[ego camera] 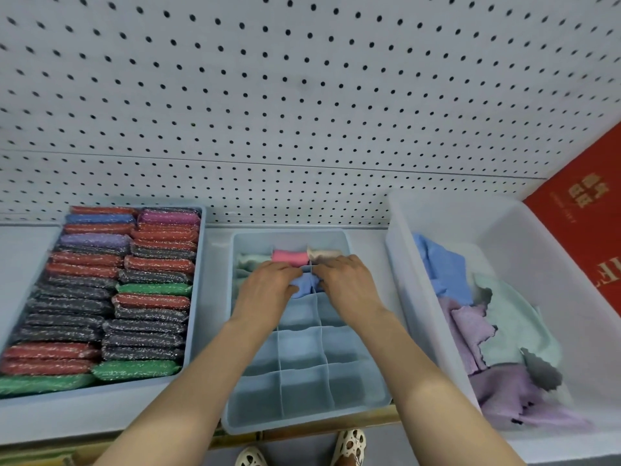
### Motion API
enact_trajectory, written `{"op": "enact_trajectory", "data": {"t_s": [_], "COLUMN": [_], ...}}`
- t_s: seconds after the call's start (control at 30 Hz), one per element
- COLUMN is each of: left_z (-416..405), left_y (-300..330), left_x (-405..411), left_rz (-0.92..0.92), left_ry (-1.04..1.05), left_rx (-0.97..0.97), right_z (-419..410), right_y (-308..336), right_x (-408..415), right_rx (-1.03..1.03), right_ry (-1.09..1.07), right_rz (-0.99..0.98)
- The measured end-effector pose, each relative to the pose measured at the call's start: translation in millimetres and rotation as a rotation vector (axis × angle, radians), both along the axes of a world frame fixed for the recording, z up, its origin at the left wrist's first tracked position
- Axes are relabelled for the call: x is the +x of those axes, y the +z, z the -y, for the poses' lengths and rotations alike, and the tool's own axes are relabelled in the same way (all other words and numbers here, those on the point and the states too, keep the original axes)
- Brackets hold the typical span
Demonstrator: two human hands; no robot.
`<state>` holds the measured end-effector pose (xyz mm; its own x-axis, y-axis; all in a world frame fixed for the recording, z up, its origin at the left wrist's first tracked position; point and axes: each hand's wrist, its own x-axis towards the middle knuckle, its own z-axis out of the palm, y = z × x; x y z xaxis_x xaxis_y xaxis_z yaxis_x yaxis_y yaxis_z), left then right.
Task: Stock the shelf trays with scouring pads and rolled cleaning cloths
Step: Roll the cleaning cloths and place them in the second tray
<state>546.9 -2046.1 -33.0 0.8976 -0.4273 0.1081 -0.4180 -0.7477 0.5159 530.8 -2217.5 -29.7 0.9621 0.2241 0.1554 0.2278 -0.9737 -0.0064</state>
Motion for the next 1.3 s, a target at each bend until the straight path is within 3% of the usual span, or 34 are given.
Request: {"op": "enact_trajectory", "data": {"t_s": [0.1, 0.23, 0.37, 0.43, 0.5, 0.57, 0.73, 0.93, 1.13, 1.3], "left_z": [-1.9, -1.3, 13.0, 26.2, 40.7, 54.4, 88.7, 136.3, 177.7, 174.7], "left_y": [-1.2, 4.7, 20.5, 31.2, 41.7, 50.1, 65.6, 97.6, 150.1, 192.0], "left_x": [-0.9, -3.9, -7.2, -8.2, -10.0, -11.1, -17.0, -24.3, -26.2, -18.1], "left_rz": [-0.010, 0.002, 0.059, 0.062, 0.060, 0.064, 0.021, -0.063, -0.276, -0.181], "left_ry": [0.006, 0.028, 0.080, 0.118, 0.138, 0.154, 0.172, 0.140, -0.045, -0.009], "left_rx": [-0.022, 0.012, 0.005, -0.034, -0.064, -0.086, -0.169, -0.434, -0.652, -0.791], "right_z": [0.4, 35.9, 128.1, 170.9, 190.0, 196.6, 219.8, 224.7, 196.4, 170.7], "right_y": [14.1, 73.6, 97.8, 89.1, 71.6, 52.7, 66.1, 131.9, 207.7, 242.3], "right_x": [-2.0, -17.5, -25.7, -29.9, -35.7, -35.4, -9.4, -9.6, -25.2, -32.6], "right_rx": [0.062, 0.338, 0.386, 0.320, 0.290, 0.346, 0.549, 1.097, 1.238, 1.184], "right_ry": [-0.013, -0.118, -0.524, -0.702, -0.613, -0.489, -0.442, -0.230, -0.027, 0.023], "right_rz": [-0.003, 0.106, 0.145, -0.148, -0.572, -0.697, -0.484, -0.330, -0.102, -0.070]}}
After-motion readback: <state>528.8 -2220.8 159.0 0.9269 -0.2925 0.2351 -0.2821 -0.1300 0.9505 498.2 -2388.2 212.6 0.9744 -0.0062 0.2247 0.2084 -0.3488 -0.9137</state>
